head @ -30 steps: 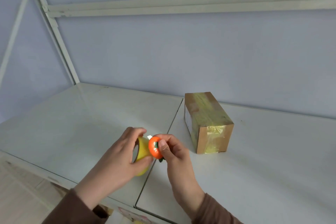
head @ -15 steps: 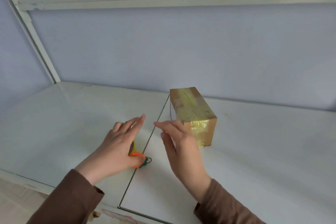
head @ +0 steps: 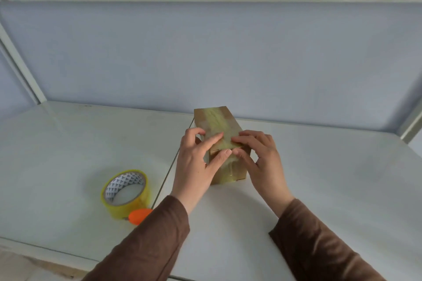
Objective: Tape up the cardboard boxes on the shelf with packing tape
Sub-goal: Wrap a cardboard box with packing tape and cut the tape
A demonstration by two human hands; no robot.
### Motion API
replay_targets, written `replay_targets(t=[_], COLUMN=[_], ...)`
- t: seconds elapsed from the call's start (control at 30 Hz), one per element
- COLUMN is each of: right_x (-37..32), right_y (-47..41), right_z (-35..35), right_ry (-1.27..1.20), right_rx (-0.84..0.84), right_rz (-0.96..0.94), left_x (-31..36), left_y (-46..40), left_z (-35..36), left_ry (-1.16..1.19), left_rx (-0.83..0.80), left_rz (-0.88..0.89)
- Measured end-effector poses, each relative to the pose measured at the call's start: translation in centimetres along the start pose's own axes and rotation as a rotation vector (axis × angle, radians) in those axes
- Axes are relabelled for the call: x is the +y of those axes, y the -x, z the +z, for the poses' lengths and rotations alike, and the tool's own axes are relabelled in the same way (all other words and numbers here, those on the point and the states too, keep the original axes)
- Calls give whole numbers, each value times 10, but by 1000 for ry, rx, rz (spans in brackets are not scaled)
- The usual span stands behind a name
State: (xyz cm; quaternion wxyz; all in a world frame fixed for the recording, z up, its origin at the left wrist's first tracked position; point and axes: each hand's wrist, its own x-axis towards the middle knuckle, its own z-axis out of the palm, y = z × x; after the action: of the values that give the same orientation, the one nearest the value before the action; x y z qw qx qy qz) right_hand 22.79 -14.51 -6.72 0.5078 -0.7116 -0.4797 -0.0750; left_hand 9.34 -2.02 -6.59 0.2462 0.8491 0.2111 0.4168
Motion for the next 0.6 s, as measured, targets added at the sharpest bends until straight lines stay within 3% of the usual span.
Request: replay_targets(t=[0.2, 0.6], right_x=[9, 13], right_y=[3, -8], right_z=[-4, -27], right_ry=[83, 79], right_rx=[-49, -139], right_rz=[-101, -95], left_x=[-7, 14], left_y=[1, 8], left_z=[-4, -2], left_ry=[-86, -169], left_rx=[-61, -152], left_rz=[79, 124])
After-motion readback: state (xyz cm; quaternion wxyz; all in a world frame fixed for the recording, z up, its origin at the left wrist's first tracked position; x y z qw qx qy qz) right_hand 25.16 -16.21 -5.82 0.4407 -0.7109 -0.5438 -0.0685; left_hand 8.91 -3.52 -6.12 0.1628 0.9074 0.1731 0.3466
